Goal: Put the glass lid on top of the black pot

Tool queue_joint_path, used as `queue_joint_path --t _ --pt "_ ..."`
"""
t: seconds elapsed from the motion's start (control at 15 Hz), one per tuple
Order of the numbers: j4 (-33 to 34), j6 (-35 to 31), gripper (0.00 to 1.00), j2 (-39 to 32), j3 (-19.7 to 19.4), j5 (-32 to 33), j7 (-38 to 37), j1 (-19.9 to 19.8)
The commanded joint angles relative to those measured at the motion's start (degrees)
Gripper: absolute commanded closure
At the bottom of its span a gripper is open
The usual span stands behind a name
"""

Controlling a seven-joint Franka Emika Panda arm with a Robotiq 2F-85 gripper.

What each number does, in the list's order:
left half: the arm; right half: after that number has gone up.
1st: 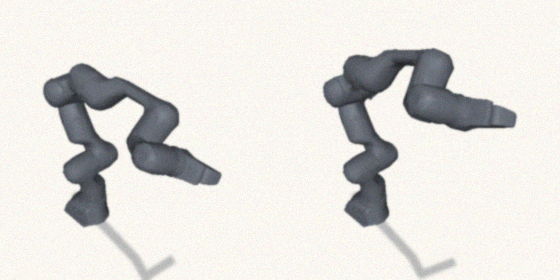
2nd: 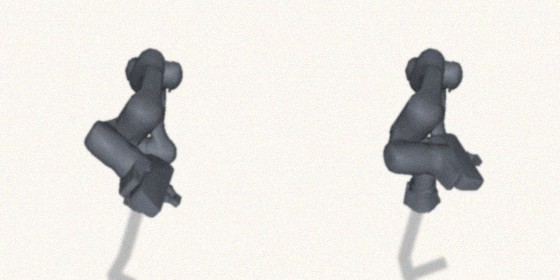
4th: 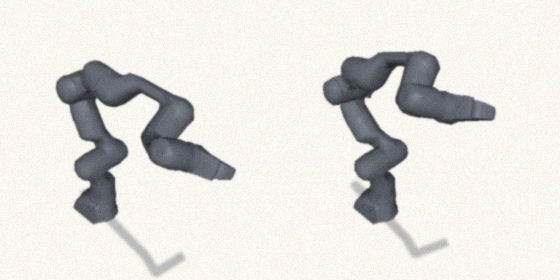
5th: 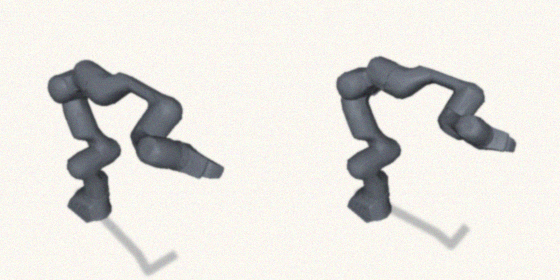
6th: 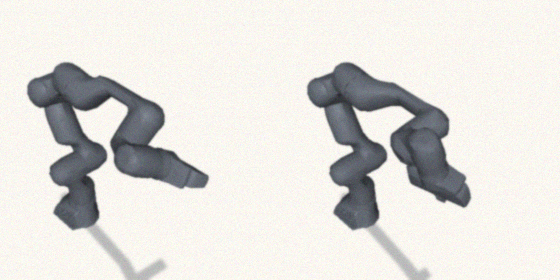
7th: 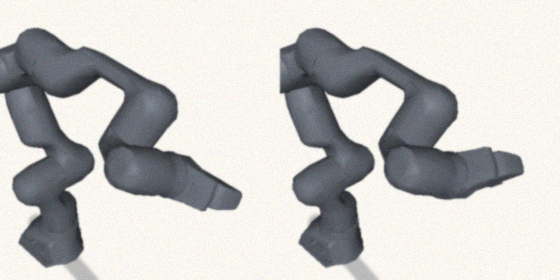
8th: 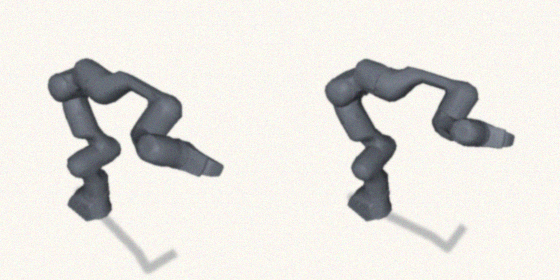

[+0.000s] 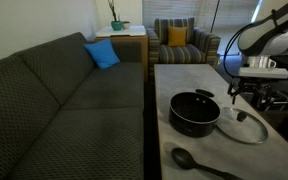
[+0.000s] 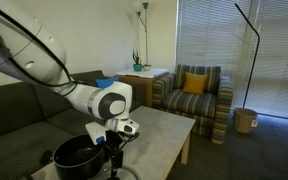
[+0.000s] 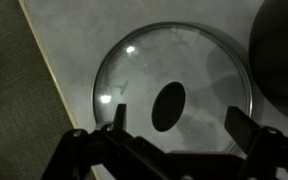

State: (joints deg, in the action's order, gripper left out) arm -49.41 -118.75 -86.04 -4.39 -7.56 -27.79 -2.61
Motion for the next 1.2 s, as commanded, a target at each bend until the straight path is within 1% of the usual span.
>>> queue_joint_path --t 0.0,0.27,0.4,0.47,0.67,0.73,0.93,1.13 --pt "-1.5 -0.9 0.0 0.0 -0.2 -0.5 -1.0 -1.8" --pt "-2.4 -1.0 0.0 0.0 0.2 -1.2 -1.3 -3.0" --pt "-2.8 0.3 0.0 0.0 0.6 -1.5 -1.0 -3.3" --pt "-1.8 0.3 0.0 0.0 -0.2 -0.7 -0.8 -2.7" --pt "-2.3 0.3 0.0 0.0 -0.1 -0.8 -0.8 -2.7" --pt "-2.3 0.7 0.0 0.0 -0.5 -0.6 -1.8 -2.1" --pt "-4.6 -5.0 0.0 0.1 0.0 -1.7 -4.8 -1.4" --pt "-6.8 -12.4 0.0 0.1 -0.2 -1.8 -8.9 -0.2"
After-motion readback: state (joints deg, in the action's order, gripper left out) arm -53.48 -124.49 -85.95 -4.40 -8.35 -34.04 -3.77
